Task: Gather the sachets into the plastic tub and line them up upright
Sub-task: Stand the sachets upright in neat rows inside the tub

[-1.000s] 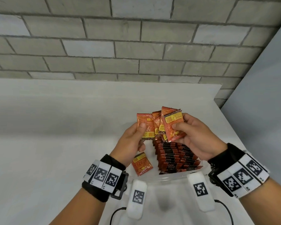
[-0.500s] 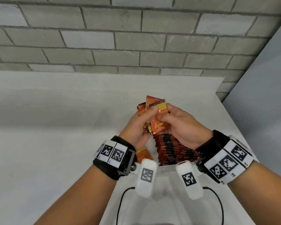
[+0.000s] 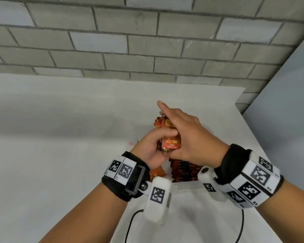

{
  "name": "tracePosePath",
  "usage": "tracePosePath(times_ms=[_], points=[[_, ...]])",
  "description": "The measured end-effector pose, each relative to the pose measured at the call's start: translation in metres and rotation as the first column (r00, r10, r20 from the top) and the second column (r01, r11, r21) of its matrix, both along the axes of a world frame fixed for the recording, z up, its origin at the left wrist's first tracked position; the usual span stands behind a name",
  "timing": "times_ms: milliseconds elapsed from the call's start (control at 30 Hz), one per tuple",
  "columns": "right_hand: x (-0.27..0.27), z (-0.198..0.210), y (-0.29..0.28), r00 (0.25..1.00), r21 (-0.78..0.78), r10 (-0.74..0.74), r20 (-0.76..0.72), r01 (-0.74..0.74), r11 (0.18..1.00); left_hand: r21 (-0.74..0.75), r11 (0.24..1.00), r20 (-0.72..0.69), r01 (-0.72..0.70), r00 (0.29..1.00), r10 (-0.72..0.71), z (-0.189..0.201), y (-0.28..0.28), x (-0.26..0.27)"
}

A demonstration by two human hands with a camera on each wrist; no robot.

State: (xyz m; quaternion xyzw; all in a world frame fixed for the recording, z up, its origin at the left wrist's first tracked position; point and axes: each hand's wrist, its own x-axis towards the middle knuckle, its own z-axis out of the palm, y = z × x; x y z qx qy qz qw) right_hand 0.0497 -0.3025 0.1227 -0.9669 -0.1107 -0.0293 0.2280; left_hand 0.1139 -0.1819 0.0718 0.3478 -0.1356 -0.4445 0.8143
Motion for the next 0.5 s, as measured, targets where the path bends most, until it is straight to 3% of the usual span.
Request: tracePosePath(times_ms=[167, 267, 367, 500], points=[[0.002, -0.001, 0.000, 0.999, 0.077, 0.011, -0.042, -0.008, 0.997, 0.011, 1.000, 0.075, 0.026, 0.997, -0.027, -0.003, 0.002, 0.002], [0.005, -0.003, 0.000, 1.000, 0.126, -0.006, -0.024, 0.009, 0.992, 0.032, 0.999, -0.010, -0.026, 1.000, 0.026, 0.000, 0.002, 0.002], [0.007, -0.008, -0.002, 0.997, 0.128, -0.014, -0.076, 0.023, 0.992, 0.102, 0.991, 0.007, -0.092, 0.996, 0.092, -0.002, 0.001, 0.003], [0.001, -0.012, -0.012, 0.988, 0.342, -0.123, -0.094, 0.148, 0.928, 0.087, 0.988, 0.012, -0.128, 0.992, 0.127, -0.006, 0.006, 0.007]])
